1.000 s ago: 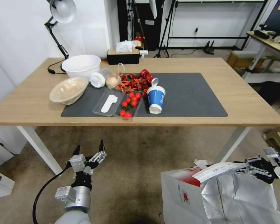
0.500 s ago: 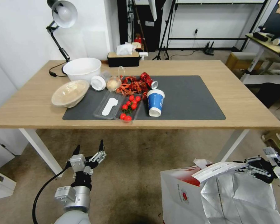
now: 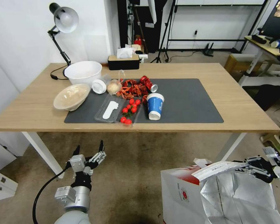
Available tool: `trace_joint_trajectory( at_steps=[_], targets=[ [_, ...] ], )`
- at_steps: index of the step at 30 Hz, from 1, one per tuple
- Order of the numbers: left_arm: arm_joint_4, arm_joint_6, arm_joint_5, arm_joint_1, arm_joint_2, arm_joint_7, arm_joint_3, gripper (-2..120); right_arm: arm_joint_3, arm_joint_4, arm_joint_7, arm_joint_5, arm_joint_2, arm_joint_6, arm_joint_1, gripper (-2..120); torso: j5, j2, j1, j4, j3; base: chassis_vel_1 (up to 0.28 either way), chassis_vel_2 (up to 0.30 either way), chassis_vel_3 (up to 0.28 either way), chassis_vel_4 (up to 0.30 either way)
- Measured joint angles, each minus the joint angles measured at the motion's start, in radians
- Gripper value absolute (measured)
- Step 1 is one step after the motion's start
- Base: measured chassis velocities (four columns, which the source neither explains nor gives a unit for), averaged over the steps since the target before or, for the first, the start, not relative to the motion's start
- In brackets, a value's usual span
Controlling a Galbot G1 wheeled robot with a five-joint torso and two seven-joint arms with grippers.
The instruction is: Pick up the food delivery bag from the floor and place it on the table.
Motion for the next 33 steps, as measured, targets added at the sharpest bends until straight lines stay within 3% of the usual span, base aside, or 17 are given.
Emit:
trace_joint_trajectory(
  at_steps=[27,33],
  targets=[
    [-0.008,-0.012,-0.006,0.007,0.0,-0.004,-0.002,100,-0.005,-0.003,0.002,0.002,-0.001,0.003,0.004,0,0.0,-0.003,-0.002,0.0,-0.002,0.0,0.0,0.0,0.0],
    [-0.018,-0.02,0.014,0.014,-0.003,-0.003,0.002,100,0.01,-0.002,0.018,0.102,-0.021,-0.014,-0.02,0,0.0,-0.006,-0.003,0.0,-0.003,0.0,0.0,0.0,0.0]
  ],
)
